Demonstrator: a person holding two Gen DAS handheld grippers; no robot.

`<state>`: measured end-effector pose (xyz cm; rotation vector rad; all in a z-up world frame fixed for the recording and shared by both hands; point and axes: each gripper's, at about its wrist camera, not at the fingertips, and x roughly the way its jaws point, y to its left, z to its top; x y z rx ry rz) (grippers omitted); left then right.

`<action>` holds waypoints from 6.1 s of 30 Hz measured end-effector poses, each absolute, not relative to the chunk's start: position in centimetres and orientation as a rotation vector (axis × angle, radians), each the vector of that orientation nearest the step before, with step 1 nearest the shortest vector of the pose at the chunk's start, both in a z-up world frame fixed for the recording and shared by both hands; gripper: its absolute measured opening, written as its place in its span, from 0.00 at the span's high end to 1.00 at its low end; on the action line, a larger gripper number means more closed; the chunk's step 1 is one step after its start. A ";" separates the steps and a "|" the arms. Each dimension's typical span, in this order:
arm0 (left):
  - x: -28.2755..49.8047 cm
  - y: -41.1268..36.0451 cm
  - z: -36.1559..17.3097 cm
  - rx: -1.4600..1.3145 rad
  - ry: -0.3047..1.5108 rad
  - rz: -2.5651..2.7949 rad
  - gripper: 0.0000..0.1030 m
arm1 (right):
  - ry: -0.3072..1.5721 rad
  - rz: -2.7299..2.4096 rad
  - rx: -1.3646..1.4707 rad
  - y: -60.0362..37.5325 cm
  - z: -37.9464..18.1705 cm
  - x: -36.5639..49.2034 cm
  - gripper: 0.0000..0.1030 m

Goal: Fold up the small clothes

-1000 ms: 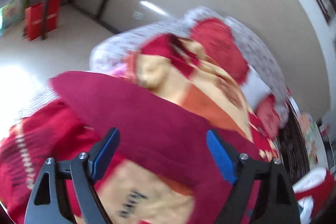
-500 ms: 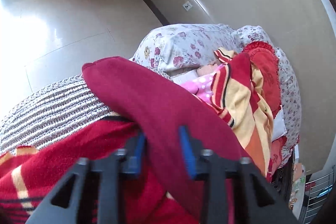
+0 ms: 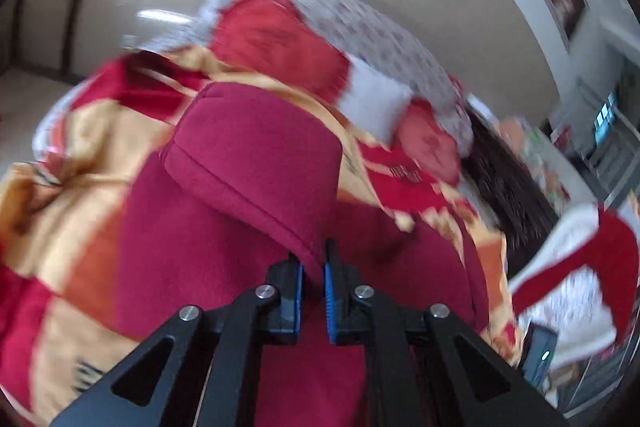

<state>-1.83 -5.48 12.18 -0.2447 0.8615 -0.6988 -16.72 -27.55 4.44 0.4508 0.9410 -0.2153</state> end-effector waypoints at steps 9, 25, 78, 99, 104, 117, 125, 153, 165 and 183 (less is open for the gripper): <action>-4.8 -12.5 5.1 -0.091 1.055 -0.764 0.32 | 0.938 -0.301 0.477 -31.5 4.7 -18.4 0.41; -2.0 0.2 3.9 0.056 1.001 -0.401 0.09 | 0.889 -0.249 0.478 -32.5 5.0 -14.7 0.41; -0.9 1.8 5.5 -0.042 0.963 -0.331 0.09 | 0.992 0.295 0.080 -15.1 2.5 5.8 1.00; 0.0 -5.1 2.2 0.119 1.018 -0.331 0.06 | 0.963 -0.256 0.284 -35.8 2.3 -12.2 0.90; -0.6 -5.2 3.6 0.116 1.002 -0.324 0.06 | 0.953 -0.229 0.280 -35.8 4.1 -12.9 0.90; -3.4 -8.2 6.5 0.213 0.909 -0.393 0.06 | 0.918 -0.270 0.287 -35.5 4.8 -14.8 0.90; -3.2 -9.5 5.8 0.230 0.918 -0.389 0.06 | 0.954 -0.281 0.307 -36.2 3.2 -14.4 0.90; -2.1 -9.8 2.9 0.234 0.999 -0.378 0.06 | 0.886 -0.522 0.335 -47.3 7.1 -12.8 0.79; -1.8 -8.7 3.7 0.193 1.000 -0.380 0.06 | 0.885 -0.531 0.433 -55.1 5.8 -12.6 1.00; -1.2 -1.7 8.8 0.003 0.906 -0.288 0.06 | 0.688 0.240 0.345 -32.5 15.2 -13.5 1.00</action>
